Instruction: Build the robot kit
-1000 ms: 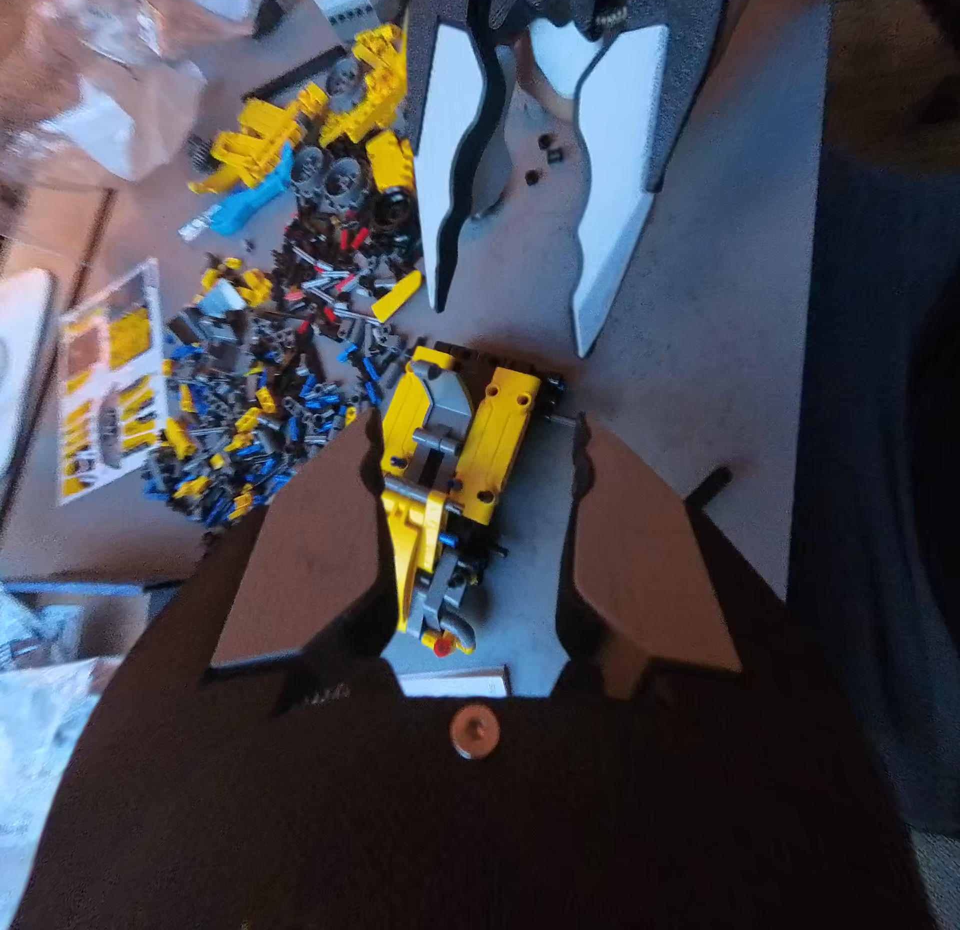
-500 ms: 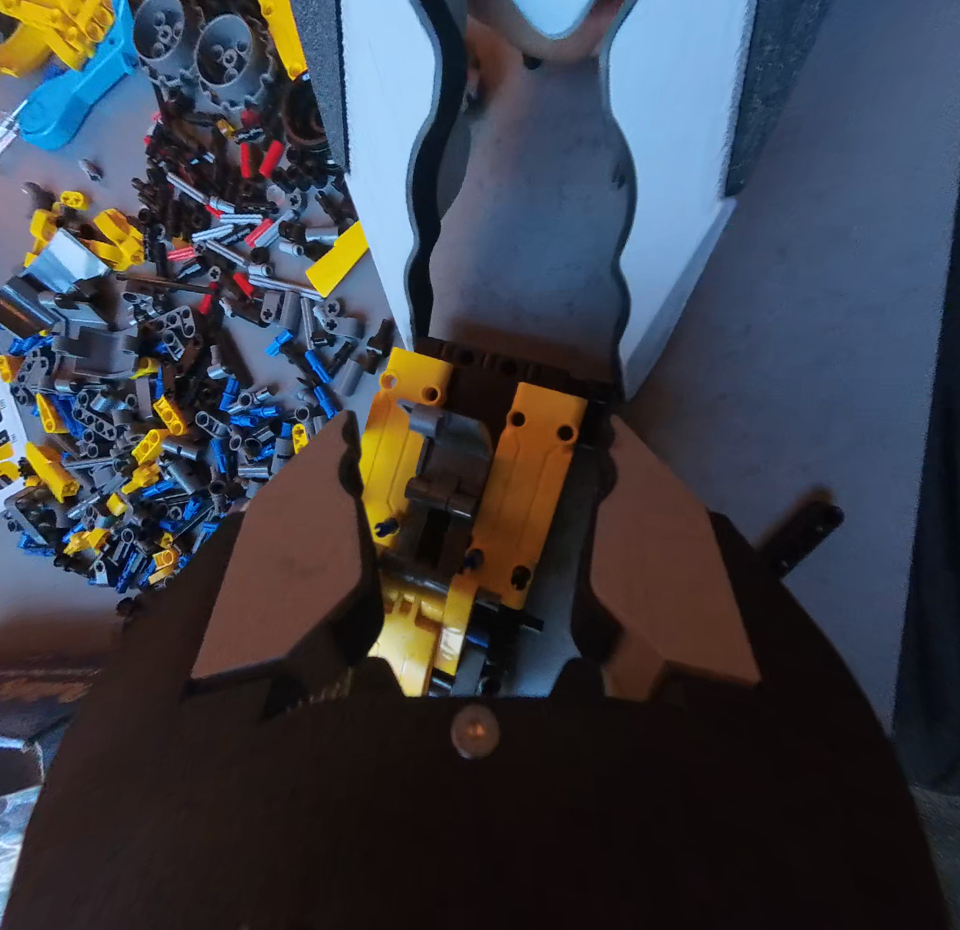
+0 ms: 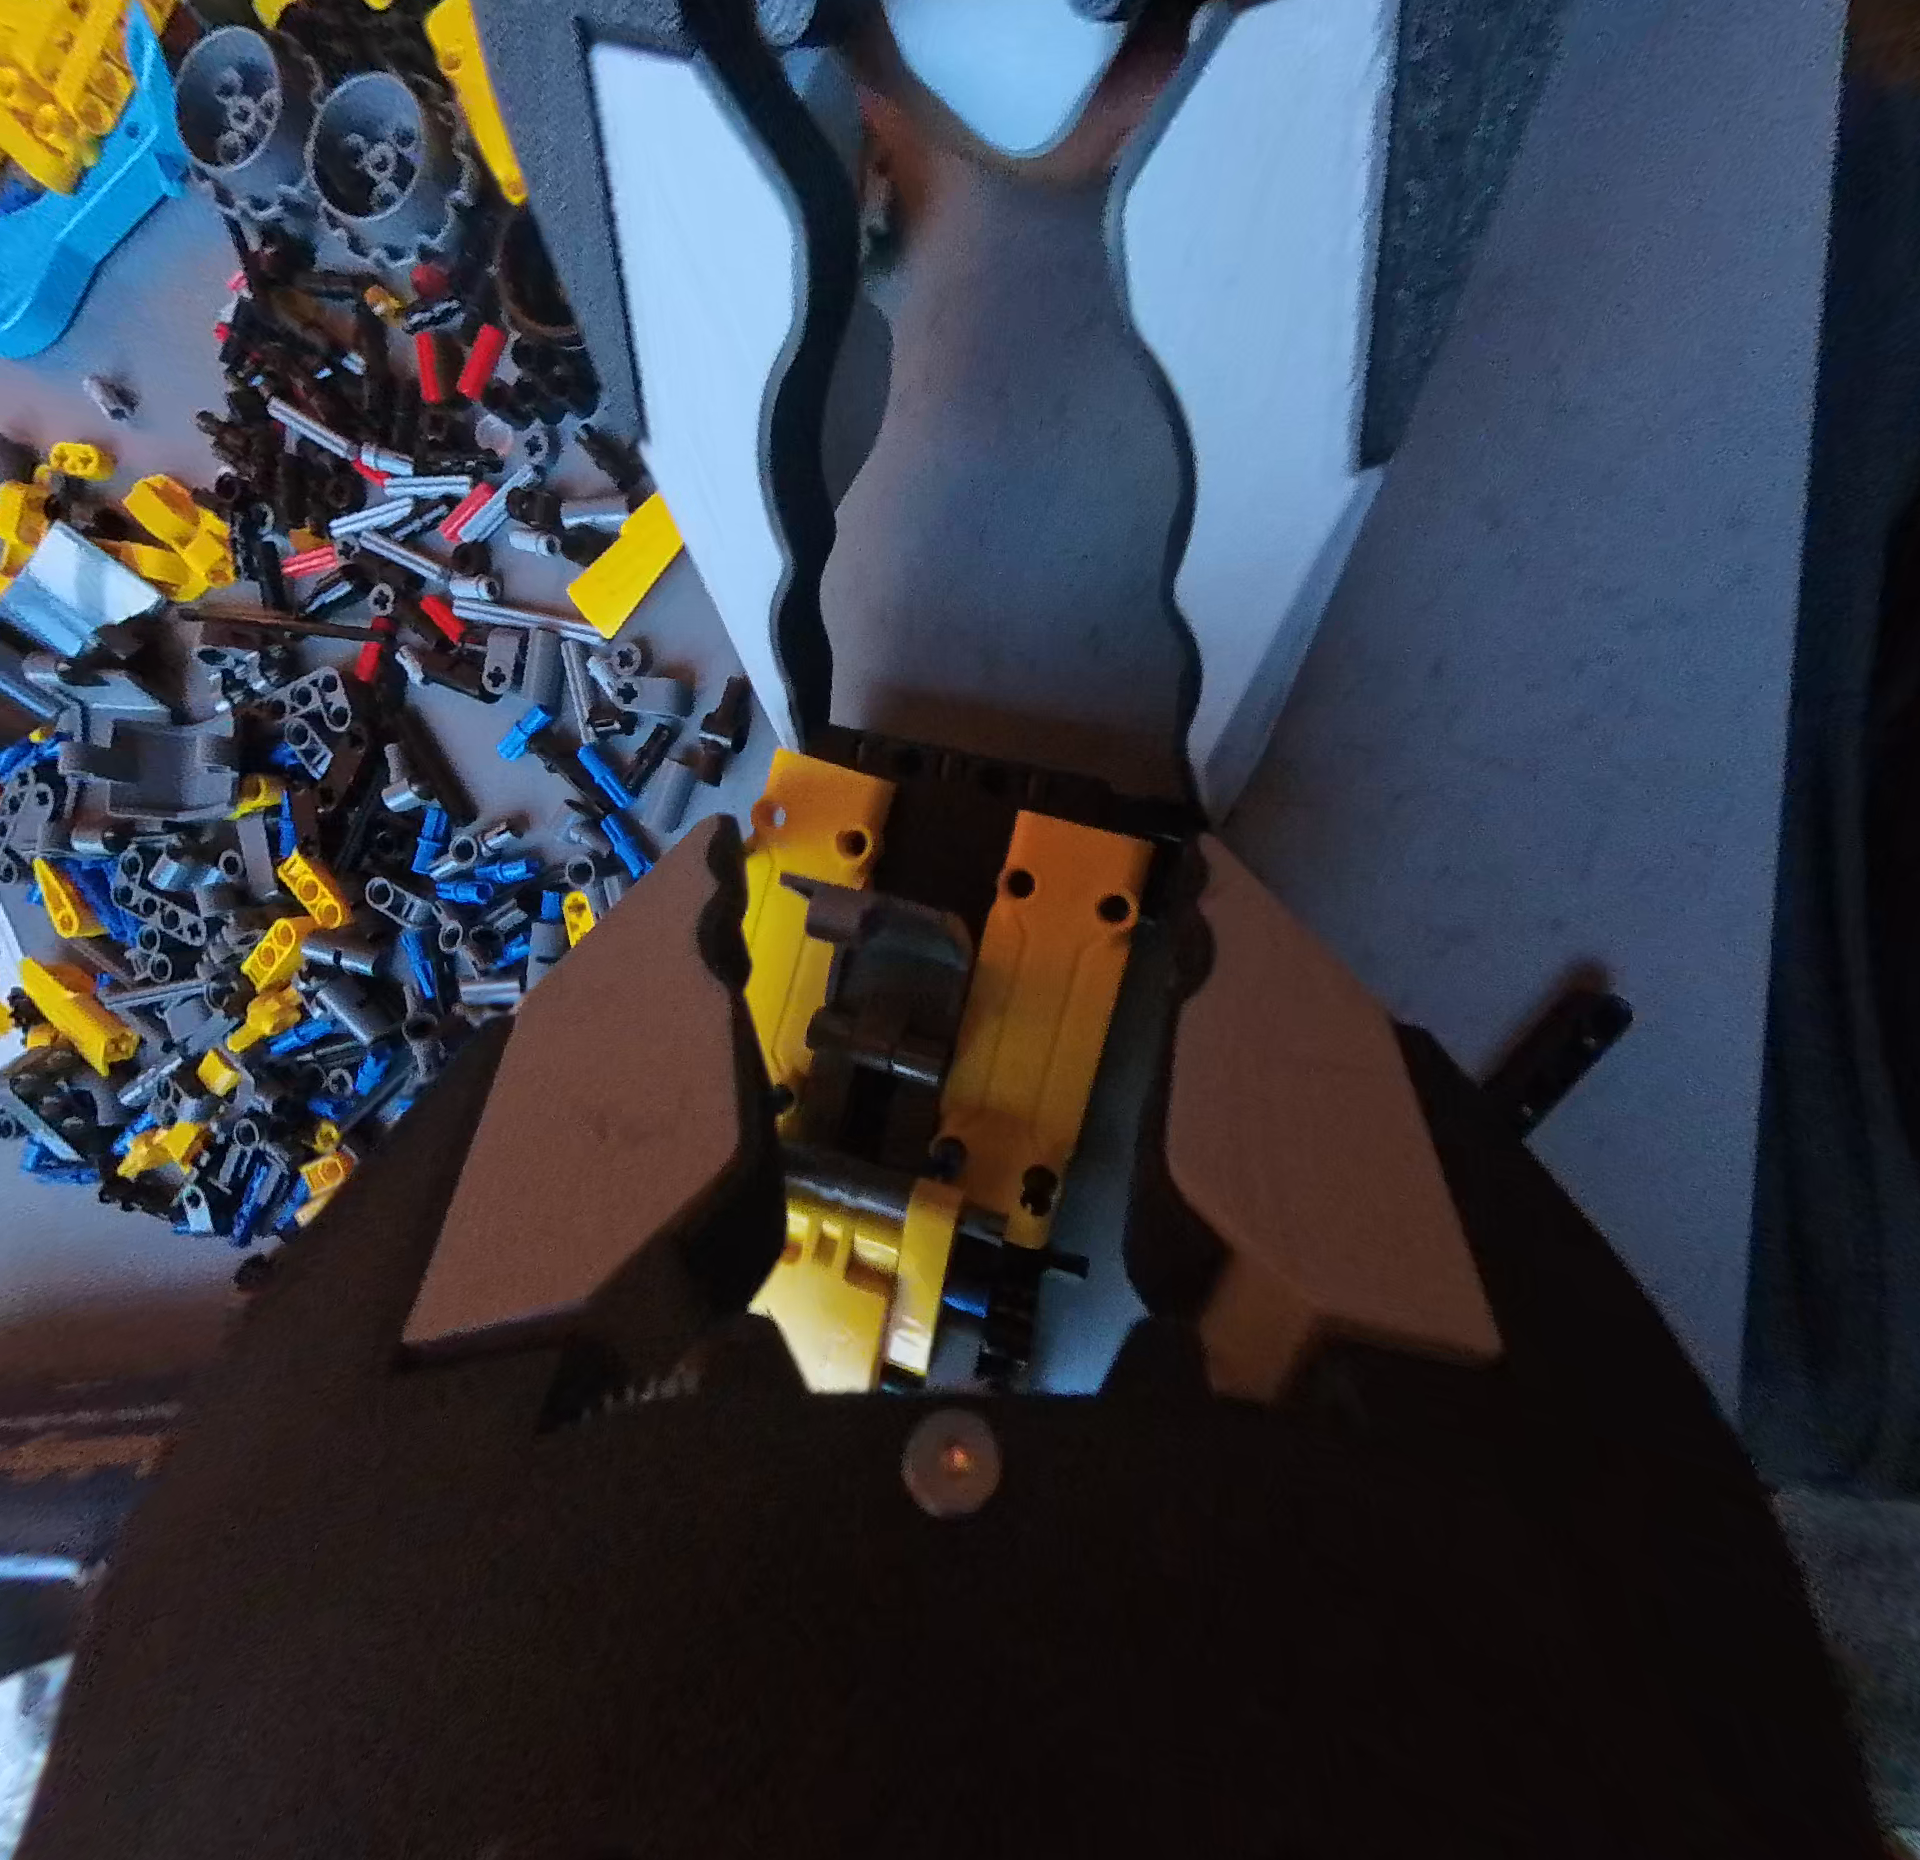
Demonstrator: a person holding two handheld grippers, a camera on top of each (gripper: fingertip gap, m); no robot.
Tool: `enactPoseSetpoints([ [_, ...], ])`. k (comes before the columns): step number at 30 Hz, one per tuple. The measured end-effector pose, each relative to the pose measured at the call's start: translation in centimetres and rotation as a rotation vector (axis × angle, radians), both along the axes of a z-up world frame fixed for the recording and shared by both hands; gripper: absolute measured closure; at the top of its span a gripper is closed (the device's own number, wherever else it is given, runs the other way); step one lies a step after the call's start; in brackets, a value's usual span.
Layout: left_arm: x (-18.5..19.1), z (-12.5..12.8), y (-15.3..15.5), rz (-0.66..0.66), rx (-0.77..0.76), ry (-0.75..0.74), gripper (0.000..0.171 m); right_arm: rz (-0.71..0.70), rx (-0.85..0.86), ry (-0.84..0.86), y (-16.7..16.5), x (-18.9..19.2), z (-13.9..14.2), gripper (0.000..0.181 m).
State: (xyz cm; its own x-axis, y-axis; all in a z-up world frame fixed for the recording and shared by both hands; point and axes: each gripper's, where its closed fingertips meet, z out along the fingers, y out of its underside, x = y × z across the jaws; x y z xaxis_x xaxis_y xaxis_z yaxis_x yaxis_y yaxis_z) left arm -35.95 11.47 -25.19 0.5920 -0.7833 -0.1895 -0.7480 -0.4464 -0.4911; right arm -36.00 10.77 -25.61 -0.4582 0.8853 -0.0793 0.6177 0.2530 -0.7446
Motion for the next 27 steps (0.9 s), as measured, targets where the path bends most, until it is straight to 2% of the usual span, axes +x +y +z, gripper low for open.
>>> enactPoseSetpoints([
  [12, 0.2, 0.0, -0.3, -0.037, -0.033, -0.010, 0.097, 0.027, -0.020, 0.001, -0.1, 0.0, -0.1, 0.108],
  [16, 0.2, 0.4, -0.7, -0.048, -0.008, 0.029, 0.091, 0.027, 0.050, 0.048, -0.3, 0.3, 0.1, 0.106],
  [19, -0.4, 2.6, -0.8, 0.003, 0.055, -0.026, 0.073, -0.024, 0.087, 0.115, 0.4, 0.7, 0.9, 0.108],
  [21, -1.6, 2.5, -2.1, 0.047, 0.007, -0.019, 0.050, -0.024, 0.059, 0.085, 0.3, 1.3, 0.7, 0.098],
  [22, -2.3, 2.1, -2.4, 0.074, 0.001, 0.007, 0.056, -0.023, 0.054, 0.064, 0.3, 1.6, 0.4, 0.093],
  [24, -2.5, 1.0, -2.9, 0.110, -0.018, 0.004, 0.078, -0.023, 0.058, 0.054, 0.4, 1.7, 0.1, 0.095],
  [26, -2.3, 0.3, -2.9, 0.113, -0.023, 0.016, 0.073, -0.019, 0.057, 0.050, 0.2, 1.4, 0.1, 0.095],
  [27, -2.6, 0.2, -2.6, 0.116, -0.006, 0.053, 0.079, -0.022, 0.061, 0.053, 0.1, 1.0, 0.1, 0.096],
])
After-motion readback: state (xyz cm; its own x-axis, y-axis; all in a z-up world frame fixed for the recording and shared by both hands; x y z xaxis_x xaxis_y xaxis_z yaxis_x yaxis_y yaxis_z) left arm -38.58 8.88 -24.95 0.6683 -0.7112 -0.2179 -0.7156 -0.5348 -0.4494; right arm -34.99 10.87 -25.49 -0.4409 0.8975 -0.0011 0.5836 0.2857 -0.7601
